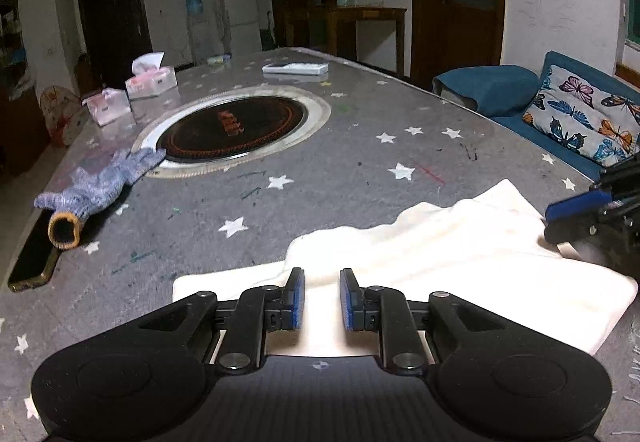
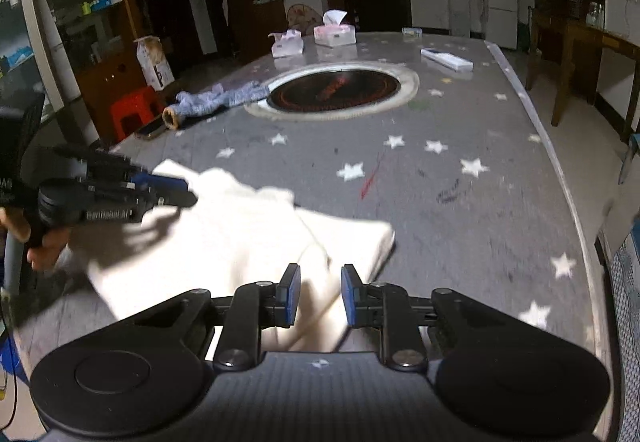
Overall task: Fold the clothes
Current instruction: 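Fold the hem over the sweatshirt body with both grippers, then release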
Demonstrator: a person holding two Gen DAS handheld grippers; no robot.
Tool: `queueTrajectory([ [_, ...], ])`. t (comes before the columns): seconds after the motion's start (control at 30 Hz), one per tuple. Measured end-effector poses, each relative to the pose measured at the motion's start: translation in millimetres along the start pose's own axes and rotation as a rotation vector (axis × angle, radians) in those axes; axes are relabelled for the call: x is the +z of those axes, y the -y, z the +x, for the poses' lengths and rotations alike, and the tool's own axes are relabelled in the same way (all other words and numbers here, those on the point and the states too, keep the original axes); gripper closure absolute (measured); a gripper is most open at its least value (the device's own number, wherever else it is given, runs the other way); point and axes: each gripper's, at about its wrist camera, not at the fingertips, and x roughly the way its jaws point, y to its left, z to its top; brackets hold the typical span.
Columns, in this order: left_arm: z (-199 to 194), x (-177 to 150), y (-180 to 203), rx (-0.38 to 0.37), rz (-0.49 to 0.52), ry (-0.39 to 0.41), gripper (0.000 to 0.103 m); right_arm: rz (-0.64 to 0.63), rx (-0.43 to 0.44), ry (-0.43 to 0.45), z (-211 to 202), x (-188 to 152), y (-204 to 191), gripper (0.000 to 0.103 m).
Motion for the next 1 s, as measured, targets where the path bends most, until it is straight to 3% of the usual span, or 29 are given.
queueTrajectory([
  [0.27,0,-2,4,0.014,0.015,0.012,0.081,0.029,-0.002,-0.002,14,-6,-1,0.083],
  [0.3,0,-3,4,0.016,0.016,0.01,0.081,0.026,-0.006,0.002,15,-6,-1,0.085],
  [0.33,0,-4,4,0.017,0.017,0.009,0.081,0.023,-0.009,0.006,15,-6,-2,0.094],
  [0.43,1,-8,3,0.028,0.023,0.012,0.08,0.009,-0.028,0.024,14,-5,-5,0.099],
  [0.57,0,-10,3,0.04,0.035,0.02,0.076,-0.108,-0.124,0.081,3,1,-20,0.1],
  [0.67,-1,-12,2,0.047,0.037,0.029,0.074,-0.125,-0.148,0.045,16,-2,-17,0.1],
  [0.8,-5,-14,2,0.057,0.041,0.034,0.074,-0.116,-0.145,0.038,19,-4,-12,0.098],
  [0.93,-18,-12,3,0.061,0.029,0.06,0.074,-0.13,-0.174,0.069,-2,-1,-17,0.098],
  [1.0,-29,-12,8,0.033,0.014,0.082,0.074,-0.14,-0.144,0.092,-15,-1,-26,0.098],
])
